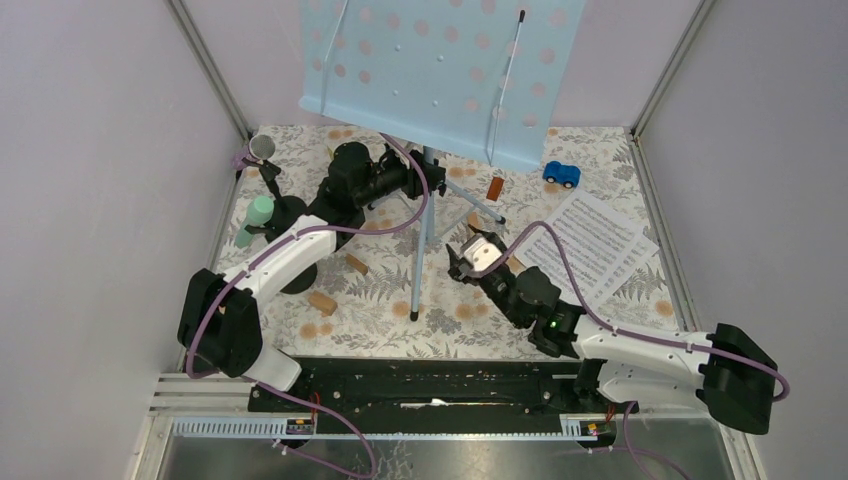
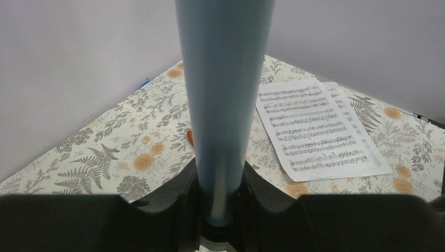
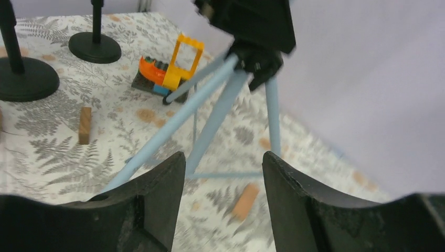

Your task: Pack up the instrument practice props

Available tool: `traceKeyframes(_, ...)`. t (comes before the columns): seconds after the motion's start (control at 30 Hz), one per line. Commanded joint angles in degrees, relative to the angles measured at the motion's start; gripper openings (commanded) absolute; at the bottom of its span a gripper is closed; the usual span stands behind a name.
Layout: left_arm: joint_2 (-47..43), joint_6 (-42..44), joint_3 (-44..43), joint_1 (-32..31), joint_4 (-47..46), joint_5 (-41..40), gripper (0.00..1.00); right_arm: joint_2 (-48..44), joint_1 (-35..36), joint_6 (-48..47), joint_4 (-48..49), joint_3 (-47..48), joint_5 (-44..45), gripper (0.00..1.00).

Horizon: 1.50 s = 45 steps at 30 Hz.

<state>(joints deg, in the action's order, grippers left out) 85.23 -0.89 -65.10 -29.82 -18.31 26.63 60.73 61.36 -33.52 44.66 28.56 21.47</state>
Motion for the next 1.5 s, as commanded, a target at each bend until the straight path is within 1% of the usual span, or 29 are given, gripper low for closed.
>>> traceKeyframes(0.0,-1.2,-4.3,1.3,-0.2,0.3,1.2,0.37,-3.9,-0.1,26.9,-9.0,-1.5,12.4,0.64)
traceKeyframes(0.07,-2.4,-4.3,1.5,-0.1,0.1,0.3,0.47,-6.1,-0.1,31.5,-13.0,-2.6,12.4,0.65)
traceKeyframes(0.1,-3.3,-4.2,1.5,-0.1,0.2,-0.1,0.62,-7.6,-0.1,33.8,-14.5,-3.7,12.3,0.65)
traceKeyframes(0.17,-4.9,-3.6,1.5,-0.1,0.5,-0.8,0.77,-10.2,-0.1,38.2,-16.2,-5.6,12.0,0.67)
traceKeyframes(0.2,-5.9,-3.2,1.6,-0.1,0.7,-1.3,0.8,-11.6,-0.1,39.2,-16.7,-6.7,11.9,0.67)
traceKeyframes(0.23,-6.9,-3.0,1.7,-0.1,0.7,-1.8,0.87,-13.1,-0.1,40.3,-17.2,-7.7,12.0,0.67)
traceKeyframes(0.3,-9.1,-2.5,2.5,0.0,0.5,-2.9,0.98,-16.0,-0.1,42.4,-18.6,-9.1,12.3,0.68)
traceKeyframes(0.47,-13.3,-0.3,4.8,-0.3,0.3,-5.9,0.99,-21.0,-0.2,45.1,-25.0,-9.3,13.4,0.69)
traceKeyframes(0.6,-13.8,1.8,4.2,-0.8,3.9,-7.9,0.99,-21.6,-0.2,45.7,-26.6,-9.1,12.0,0.69)
traceKeyframes(0.7,-15.8,1.0,5.8,-1.0,4.6,-7.3,0.99,-18.7,-0.4,43.9,-27.4,-7.3,11.1,0.69)
traceKeyframes(0.77,-17.5,-1.4,7.1,-1.2,5.5,-8.1,0.98,-15.6,-1.3,41.1,-27.6,-5.1,9.6,0.7)
traceKeyframes(0.8,-18.4,-1.8,7.5,-1.4,6.8,-8.9,0.96,-14.0,-2.6,39.7,-27.5,-4.0,6.8,0.7)
traceKeyframes(0.83,-19.3,-2.3,8.0,-1.7,8.1,-10.3,0.94,-12.6,-5.3,37.8,-27.0,-2.9,3.0,0.7)
traceKeyframes(0.87,-20.4,-3.2,8.6,-1.9,9.4,-11.8,0.94,-11.3,-8.2,37.2,-26.4,-1.9,-1.2,0.7)
traceKeyframes(0.93,-22.7,-5.5,10.5,-2.3,11.7,-14.4,0.92,-8.6,-13.8,36.1,-23.9,-0.3,-6.9,0.7)
traceKeyframes(1.0,-25.1,-7.8,13.8,-3.1,12.1,-15.8,0.92,-5.5,-18.5,34.1,-20.3,1.3,-10.1,0.7)
traceKeyframes(1.03,-26.2,-8.8,15.5,-3.9,12.4,-17.0,0.92,-3.7,-20.1,31.7,-18.6,2.2,-10.9,0.7)
traceKeyframes(1.13,-28.5,-12.3,20.6,-6.7,12.1,-19.7,0.92,3.3,-23.2,25.4,-15.6,6.1,-15.6,0.7)
traceKeyframes(1.2,-28.4,-13.9,23.4,-9.1,11.5,-21.5,0.92,8.2,-23.9,20.3,-12.3,8.0,-18.3,0.71)
traceKeyframes(1.23,-27.9,-14.3,24.6,-10.2,10.9,-22.2,0.92,10.0,-24.3,17.0,-10.3,8.2,-21.6,0.71)
traceKeyframes(1.3,-26.9,-14.6,26.8,-11.9,8.6,-23.1,0.88,13.0,-25.0,9.8,-6.2,8.2,-28.3,0.73)
traceKeyframes(1.37,-25.3,-14.3,29.1,-12.7,5.4,-23.2,0.81,16.3,-25.8,6.3,-1.9,9.4,-29.6,0.73)
traceKeyframes(1.47,-21.5,-13.3,29.3,-13.3,3.1,-22.6,0.69,20.8,-27.4,5.6,0.0,13.3,-29.7,0.72)
